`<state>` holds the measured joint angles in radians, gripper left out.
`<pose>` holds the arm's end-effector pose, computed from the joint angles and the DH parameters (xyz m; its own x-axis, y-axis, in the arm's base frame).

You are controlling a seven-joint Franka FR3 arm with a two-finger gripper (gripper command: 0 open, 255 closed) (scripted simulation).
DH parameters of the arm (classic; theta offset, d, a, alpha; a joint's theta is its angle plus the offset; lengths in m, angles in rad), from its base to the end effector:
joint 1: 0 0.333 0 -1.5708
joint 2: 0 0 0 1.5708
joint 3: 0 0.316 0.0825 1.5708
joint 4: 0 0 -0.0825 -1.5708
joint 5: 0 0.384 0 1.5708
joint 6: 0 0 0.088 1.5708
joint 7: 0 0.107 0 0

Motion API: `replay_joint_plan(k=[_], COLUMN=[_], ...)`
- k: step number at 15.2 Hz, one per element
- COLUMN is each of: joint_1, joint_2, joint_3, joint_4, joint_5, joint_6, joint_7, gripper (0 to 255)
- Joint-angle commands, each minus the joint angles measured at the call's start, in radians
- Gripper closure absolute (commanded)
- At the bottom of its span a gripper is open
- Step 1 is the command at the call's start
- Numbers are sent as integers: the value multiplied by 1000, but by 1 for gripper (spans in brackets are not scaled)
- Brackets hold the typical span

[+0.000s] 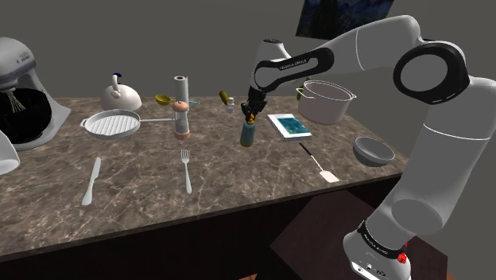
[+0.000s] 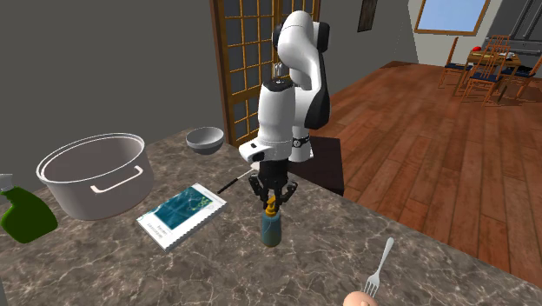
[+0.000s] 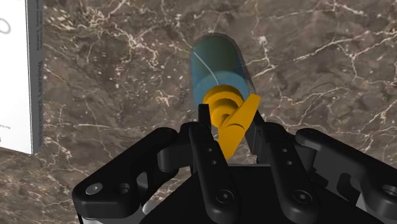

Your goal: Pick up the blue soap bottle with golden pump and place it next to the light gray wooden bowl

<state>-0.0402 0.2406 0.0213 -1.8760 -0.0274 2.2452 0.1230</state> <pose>0.6273 -0.0133 0.3966 0.9836 -0.1255 0.1295 -0.1269 -0.9919 0.0025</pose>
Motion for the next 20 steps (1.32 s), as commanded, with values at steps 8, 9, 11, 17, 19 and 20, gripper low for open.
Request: replay_joint_plan(k=[8,9,11,17,19,20], joint_1=[0,0,0,0,0,0], joint_2=[-33,-37,-44,-62,-66,-68], joint_3=[1,1,1,1,1,1], joint_4=[52,60,77,135,157,168], joint_5=[2,3,3,4,5,5], joint_6=[-85,-97,-122,-197,-223,-236], joint_7=[-3,-3,-4,-5,-6,-6], gripper=[255,255,255,255,255,255])
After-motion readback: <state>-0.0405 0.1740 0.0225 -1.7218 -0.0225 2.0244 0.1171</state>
